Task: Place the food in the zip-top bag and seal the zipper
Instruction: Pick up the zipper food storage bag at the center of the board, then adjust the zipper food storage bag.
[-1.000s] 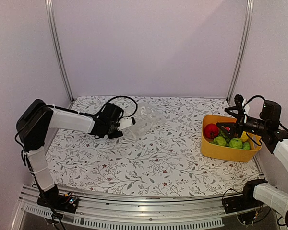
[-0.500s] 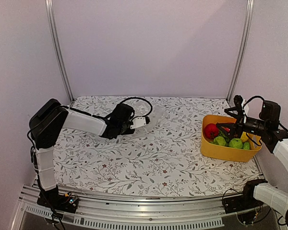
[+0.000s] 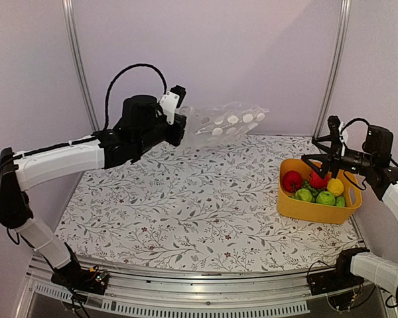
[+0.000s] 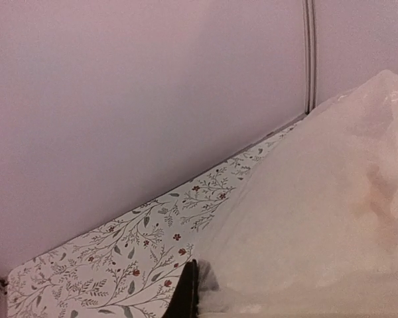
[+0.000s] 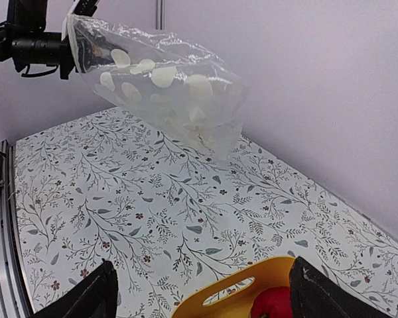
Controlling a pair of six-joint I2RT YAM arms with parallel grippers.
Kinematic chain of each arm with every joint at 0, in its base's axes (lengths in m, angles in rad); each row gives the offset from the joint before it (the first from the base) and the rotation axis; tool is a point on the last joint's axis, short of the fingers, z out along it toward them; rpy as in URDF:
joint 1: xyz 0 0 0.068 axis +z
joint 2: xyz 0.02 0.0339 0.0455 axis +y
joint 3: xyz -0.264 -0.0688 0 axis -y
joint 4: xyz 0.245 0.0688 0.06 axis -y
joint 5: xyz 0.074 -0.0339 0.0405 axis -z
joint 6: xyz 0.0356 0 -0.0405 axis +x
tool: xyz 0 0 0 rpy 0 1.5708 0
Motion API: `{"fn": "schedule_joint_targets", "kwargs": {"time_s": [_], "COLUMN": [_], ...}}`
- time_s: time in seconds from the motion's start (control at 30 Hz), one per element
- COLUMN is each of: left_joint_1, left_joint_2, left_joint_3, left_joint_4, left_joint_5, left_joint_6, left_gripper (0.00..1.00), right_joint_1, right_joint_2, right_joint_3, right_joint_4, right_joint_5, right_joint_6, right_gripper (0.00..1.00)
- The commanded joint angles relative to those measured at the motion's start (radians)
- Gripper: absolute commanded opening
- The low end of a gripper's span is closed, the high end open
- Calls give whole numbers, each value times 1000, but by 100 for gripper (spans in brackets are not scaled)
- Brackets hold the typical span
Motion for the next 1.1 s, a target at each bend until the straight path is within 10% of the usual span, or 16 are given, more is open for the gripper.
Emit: {"fn": "schedule_joint_targets", "kwargs": {"time_s": [0.0, 0.3, 0.63, 1.07], "left_joint_1": [-3, -61, -174, -311], "left_joint_2": [-55, -152, -193, -17], "left_joint_3": [-78, -295, -308, -71], "left_joint_4": [-19, 138, 163, -21], "left_joint_5": [67, 2, -133, -293], "left_joint_6": [-446, -872, -932, -980], "left_gripper": [0, 0, 0, 0], "right_joint_1": [33, 357, 597, 620], "right_joint_2": [46, 207, 442, 611], "right_joint_3": [177, 448, 648, 705], "right_joint_4": [-78, -217, -337, -298], "right_joint_5": [-74, 102, 234, 148], "right_joint_6": [74, 79, 51, 202], "right_gripper": [85, 79, 74, 81]}}
